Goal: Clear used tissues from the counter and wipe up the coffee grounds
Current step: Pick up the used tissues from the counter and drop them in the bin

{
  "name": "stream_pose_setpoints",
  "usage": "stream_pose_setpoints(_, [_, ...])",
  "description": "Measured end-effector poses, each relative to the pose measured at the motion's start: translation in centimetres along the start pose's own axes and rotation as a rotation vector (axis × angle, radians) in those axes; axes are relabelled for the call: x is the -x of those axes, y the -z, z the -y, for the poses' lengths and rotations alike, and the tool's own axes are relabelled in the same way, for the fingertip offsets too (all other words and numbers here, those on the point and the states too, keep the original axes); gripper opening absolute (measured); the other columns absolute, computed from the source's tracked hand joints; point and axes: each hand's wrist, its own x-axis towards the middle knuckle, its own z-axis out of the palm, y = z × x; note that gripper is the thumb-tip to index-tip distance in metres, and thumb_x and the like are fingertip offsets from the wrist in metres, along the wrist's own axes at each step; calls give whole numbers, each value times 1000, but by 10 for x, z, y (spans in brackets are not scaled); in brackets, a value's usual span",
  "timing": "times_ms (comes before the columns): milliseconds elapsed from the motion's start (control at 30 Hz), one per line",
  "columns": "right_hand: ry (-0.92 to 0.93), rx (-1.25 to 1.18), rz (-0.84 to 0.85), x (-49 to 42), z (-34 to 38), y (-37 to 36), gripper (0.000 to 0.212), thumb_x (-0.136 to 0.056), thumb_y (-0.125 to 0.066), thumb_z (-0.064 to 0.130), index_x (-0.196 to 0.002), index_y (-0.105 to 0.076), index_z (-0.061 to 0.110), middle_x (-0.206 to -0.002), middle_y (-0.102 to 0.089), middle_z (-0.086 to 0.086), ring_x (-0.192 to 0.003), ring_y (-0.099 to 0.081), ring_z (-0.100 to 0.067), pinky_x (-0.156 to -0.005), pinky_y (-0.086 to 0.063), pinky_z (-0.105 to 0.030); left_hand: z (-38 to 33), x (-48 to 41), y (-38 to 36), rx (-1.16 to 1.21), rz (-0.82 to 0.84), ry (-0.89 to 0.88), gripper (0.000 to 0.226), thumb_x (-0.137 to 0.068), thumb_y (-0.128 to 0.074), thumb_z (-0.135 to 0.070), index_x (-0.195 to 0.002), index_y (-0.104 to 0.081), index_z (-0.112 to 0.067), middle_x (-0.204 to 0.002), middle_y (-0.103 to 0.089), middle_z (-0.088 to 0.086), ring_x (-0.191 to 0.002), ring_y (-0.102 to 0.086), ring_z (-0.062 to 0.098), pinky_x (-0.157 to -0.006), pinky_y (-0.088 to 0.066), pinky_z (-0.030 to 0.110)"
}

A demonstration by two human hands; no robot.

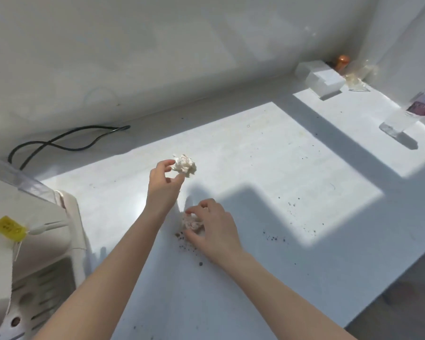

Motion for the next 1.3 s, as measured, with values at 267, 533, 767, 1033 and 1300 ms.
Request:
stream_pose_setpoints(267, [14,-13,-49,-10,-14,1,22,-83,-60,31,-104,-62,24,-104,-57,5,-95,-54,-16,-79,-38,-33,17,-55,-27,-608,36,-264,41,-83,-60,-24,-124,-51,-25,-134,-40,3,-125,-29,28,-96,-28,39])
stream_pose_setpoints(533, [-40,-81,-125,-11,-16,4,19,-84,-61,31,-101,-62,24,-98,-61,7,-88,-58,-13,-83,-41,-34,26,-46,-28,-674,23,-316,26,-81,-58,-27,-107,-60,-28,-107,-55,-1,-108,-43,25,-81,-21,33])
stream_pose_setpoints(767, [-65,-262,-288,17,-16,27,14,-85,-64,29,-98,-62,25,-92,-61,9,-76,-59,-8,-85,-47,-42,-4,14,-22,-415,-8,-329,29,-82,-63,-34,-106,-54,-20,-95,-60,-8,-94,-56,21,-89,-43,44])
stream_pose_setpoints(1033, [-34,-365,-420,103,-24,57,12,-87,-62,32,-97,-59,27,-89,-61,11,-73,-59,-4,-85,-48,-49,-11,144,-41,-267,82,-286,21,-81,-63,-43,-82,-55,-24,-79,-62,-15,-79,-59,5,-64,-44,25])
stream_pose_setpoints(1300, [-140,-327,-438,247,-81,76,7,-89,-55,33,-91,-59,28,-80,-62,17,-75,-59,-3,-79,-49,-36,14,294,-106,-76,337,-49,28,-87,-58,-42,-80,-54,-15,-78,-63,3,-64,-52,8,-56,-40,18])
